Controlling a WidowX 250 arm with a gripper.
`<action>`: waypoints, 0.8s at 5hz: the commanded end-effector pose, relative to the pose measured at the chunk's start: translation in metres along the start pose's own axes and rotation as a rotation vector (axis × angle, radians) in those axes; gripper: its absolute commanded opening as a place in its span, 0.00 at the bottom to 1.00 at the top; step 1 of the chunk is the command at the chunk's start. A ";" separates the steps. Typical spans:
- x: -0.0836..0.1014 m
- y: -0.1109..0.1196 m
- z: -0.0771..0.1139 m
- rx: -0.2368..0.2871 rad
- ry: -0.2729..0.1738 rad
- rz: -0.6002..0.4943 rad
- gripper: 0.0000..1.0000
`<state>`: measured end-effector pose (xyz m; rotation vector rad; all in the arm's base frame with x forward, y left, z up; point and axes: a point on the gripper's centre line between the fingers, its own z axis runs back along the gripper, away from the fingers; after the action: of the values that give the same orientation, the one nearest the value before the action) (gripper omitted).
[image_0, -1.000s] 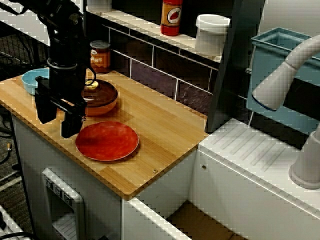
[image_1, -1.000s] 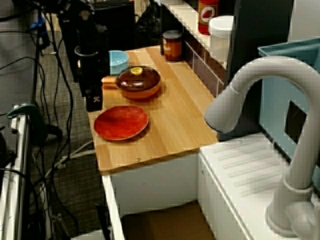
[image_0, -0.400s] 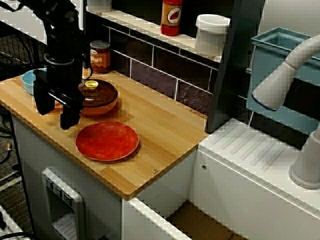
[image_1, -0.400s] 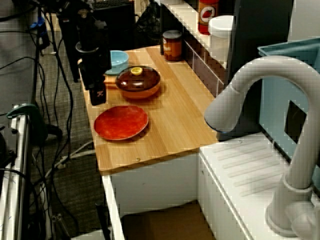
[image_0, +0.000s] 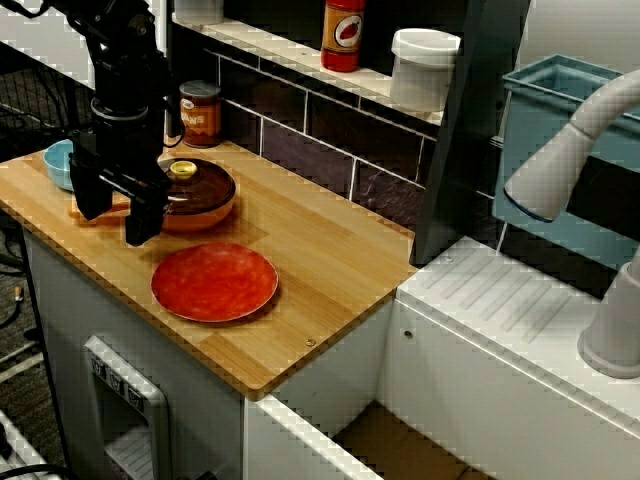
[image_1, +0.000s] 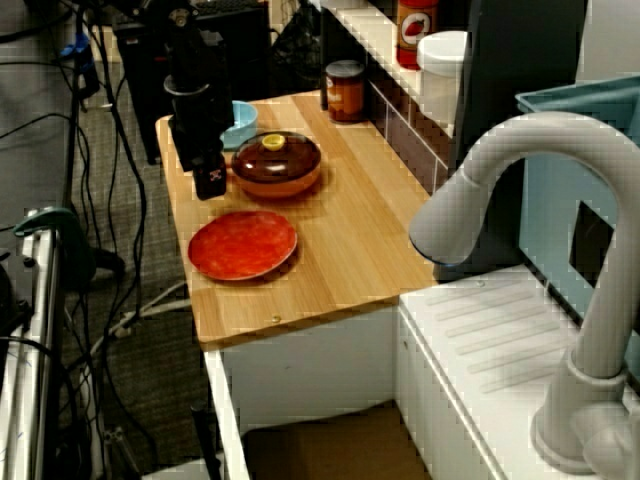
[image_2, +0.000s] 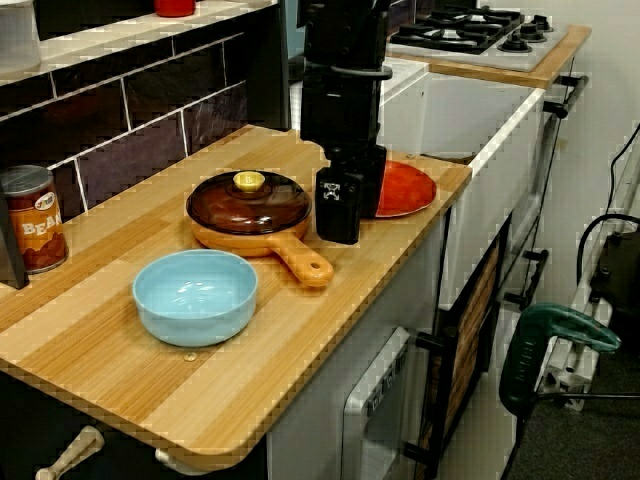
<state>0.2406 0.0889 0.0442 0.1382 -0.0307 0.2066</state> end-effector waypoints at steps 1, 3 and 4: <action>0.005 0.003 0.002 0.015 -0.040 -0.006 1.00; 0.004 0.001 -0.001 -0.001 -0.032 -0.001 1.00; 0.006 0.001 -0.003 -0.003 -0.026 0.004 1.00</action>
<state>0.2439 0.0847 0.0328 0.1330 -0.0245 0.2047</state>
